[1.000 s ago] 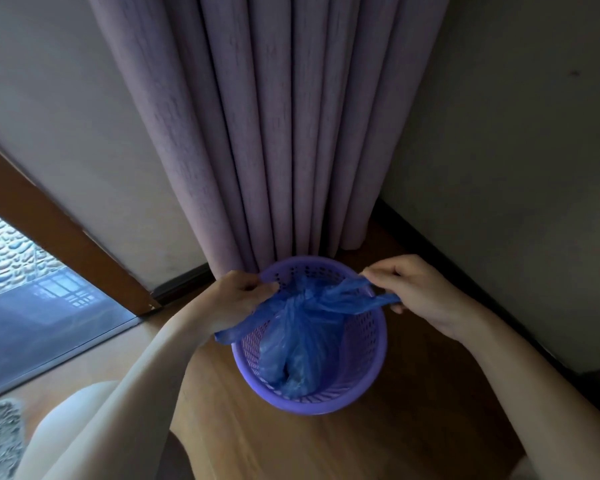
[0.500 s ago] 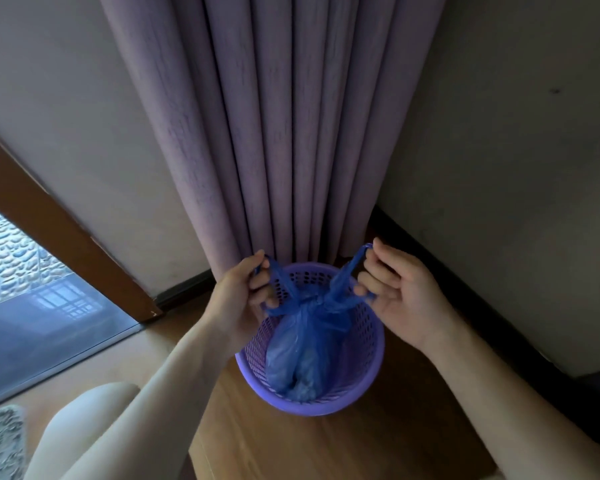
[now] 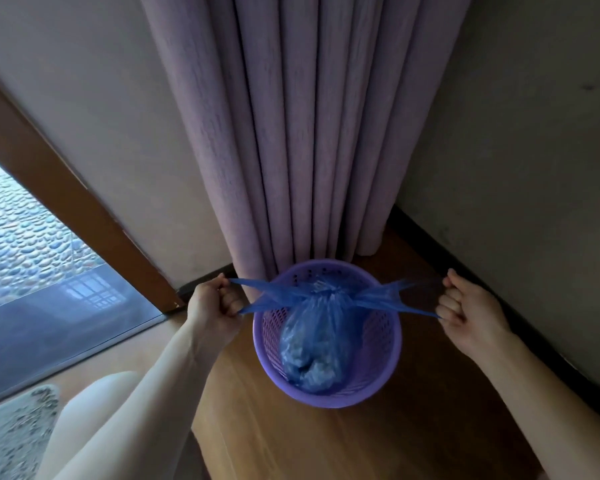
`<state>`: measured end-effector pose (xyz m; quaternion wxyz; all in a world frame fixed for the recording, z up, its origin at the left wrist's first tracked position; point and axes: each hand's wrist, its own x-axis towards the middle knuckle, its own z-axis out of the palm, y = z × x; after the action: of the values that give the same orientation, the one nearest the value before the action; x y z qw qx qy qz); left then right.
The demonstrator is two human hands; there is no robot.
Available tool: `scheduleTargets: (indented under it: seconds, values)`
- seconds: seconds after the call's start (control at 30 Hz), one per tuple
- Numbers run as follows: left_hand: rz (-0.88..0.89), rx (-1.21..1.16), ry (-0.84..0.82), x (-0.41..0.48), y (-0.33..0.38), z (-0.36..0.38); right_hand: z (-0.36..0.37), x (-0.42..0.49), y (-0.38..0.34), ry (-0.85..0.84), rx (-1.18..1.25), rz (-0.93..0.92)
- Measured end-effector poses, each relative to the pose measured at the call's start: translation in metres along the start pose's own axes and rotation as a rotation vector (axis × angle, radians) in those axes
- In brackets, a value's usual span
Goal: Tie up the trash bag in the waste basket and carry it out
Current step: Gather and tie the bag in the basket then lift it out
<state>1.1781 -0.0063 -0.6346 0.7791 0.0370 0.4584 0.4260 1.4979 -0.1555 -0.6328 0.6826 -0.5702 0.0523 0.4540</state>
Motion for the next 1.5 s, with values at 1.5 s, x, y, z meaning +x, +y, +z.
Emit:
scheduleTargets:
  seconds: [1.5]
  values:
    - [0.625, 1.056, -0.087, -0.347, 0.092, 0.287, 0.217, -0.325, -0.236, 0.052, -0.744, -0.581]
